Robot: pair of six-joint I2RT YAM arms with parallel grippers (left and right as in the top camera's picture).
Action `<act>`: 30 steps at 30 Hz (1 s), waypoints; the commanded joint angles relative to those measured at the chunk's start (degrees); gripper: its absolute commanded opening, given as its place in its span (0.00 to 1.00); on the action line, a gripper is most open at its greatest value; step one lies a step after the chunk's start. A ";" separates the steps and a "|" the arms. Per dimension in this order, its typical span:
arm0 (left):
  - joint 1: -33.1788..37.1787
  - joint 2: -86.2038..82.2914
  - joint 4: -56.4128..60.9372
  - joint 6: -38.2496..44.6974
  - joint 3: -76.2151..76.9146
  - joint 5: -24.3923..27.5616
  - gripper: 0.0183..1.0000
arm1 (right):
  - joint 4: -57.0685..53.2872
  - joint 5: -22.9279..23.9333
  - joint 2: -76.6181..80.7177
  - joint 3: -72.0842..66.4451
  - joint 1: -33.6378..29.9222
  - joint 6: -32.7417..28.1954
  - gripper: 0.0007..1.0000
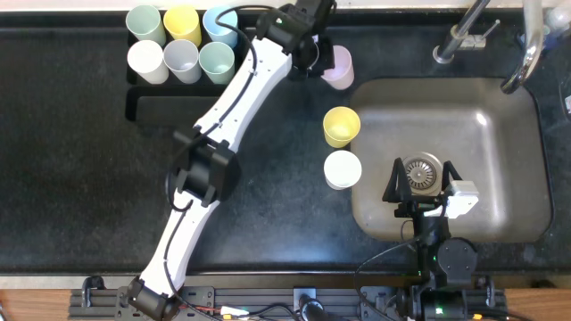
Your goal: Store Cups
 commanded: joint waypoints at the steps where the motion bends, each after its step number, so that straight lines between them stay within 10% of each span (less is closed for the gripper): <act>1: 4.85 -10.62 -1.38 -0.24 2.03 -3.19 0.02 | 0.28 -0.07 -0.42 -0.74 0.20 0.20 1.00; 10: 15.06 -28.20 -22.84 -5.35 -6.01 -11.82 0.02 | 0.28 -0.07 -0.42 -0.74 0.20 0.20 1.00; 19: 28.55 -45.92 -5.51 -11.10 -47.21 -9.05 0.02 | 0.28 -0.04 -0.42 -0.74 0.20 0.20 1.00; 30: 35.98 -45.57 -5.70 -12.00 -53.66 -12.61 0.02 | 0.28 -0.07 -0.42 -0.74 0.20 0.20 1.00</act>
